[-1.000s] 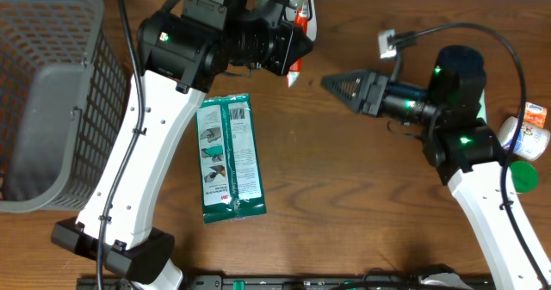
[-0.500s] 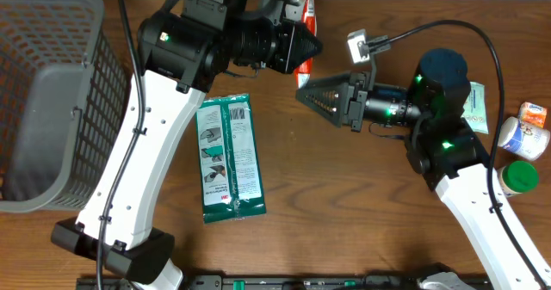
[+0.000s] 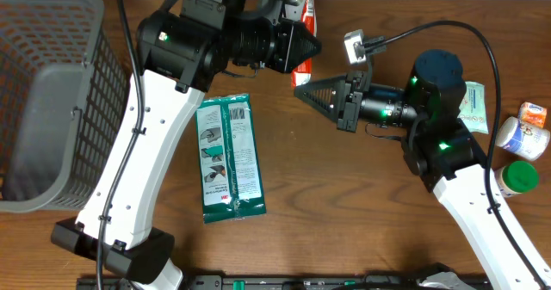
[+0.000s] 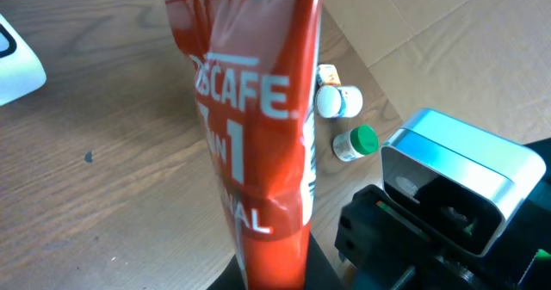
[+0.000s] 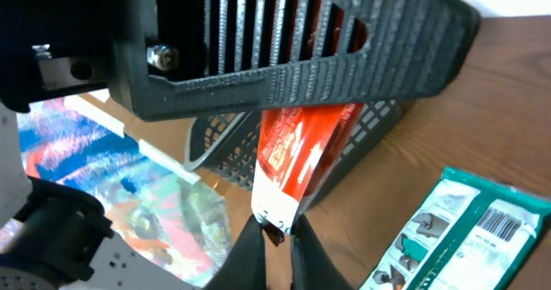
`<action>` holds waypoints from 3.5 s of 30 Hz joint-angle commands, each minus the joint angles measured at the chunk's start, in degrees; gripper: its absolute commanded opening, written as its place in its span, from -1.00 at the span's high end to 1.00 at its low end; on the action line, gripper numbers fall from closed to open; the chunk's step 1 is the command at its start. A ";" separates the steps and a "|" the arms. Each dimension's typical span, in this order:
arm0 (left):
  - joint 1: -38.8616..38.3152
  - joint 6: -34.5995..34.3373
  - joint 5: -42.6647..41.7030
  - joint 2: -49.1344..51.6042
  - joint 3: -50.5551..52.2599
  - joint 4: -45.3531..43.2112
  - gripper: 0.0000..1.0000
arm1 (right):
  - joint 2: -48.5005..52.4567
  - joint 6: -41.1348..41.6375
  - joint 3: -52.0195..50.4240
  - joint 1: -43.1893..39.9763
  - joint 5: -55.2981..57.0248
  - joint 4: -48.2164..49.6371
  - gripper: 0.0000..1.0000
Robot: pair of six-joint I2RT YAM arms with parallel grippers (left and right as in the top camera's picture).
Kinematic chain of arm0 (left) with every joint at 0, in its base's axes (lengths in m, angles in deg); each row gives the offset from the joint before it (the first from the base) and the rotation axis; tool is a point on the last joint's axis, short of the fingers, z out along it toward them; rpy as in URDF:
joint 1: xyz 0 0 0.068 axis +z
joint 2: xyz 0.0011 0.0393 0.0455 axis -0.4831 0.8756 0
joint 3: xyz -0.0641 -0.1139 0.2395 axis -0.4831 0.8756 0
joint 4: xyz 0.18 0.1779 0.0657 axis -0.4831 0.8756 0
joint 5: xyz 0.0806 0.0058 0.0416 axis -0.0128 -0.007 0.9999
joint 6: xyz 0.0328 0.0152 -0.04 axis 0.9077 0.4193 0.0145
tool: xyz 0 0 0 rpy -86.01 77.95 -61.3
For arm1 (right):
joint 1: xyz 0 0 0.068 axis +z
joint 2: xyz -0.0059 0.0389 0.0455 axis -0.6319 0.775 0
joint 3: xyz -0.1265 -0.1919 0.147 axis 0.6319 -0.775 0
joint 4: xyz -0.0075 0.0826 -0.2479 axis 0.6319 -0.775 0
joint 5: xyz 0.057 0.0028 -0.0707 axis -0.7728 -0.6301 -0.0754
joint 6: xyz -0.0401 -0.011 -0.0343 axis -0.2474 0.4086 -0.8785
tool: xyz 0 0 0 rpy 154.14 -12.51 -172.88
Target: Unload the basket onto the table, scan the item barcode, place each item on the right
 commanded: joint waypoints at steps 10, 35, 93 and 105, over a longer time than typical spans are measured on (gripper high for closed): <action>0.07 -0.31 -0.96 0.61 -0.20 0.09 0.85 | -0.35 -1.60 0.59 0.55 4.46 0.81 -0.12; 0.07 -0.31 -0.96 0.61 -0.20 0.09 0.74 | -0.35 -1.62 0.59 1.88 5.62 2.05 0.98; -0.26 11.47 46.49 0.50 -2.95 7.37 0.86 | -1.92 -1.68 0.59 -16.46 10.75 -7.02 -0.40; -0.87 36.06 61.24 4.13 -2.95 -5.03 0.86 | -1.92 -2.08 0.59 -21.00 18.12 -17.57 -0.99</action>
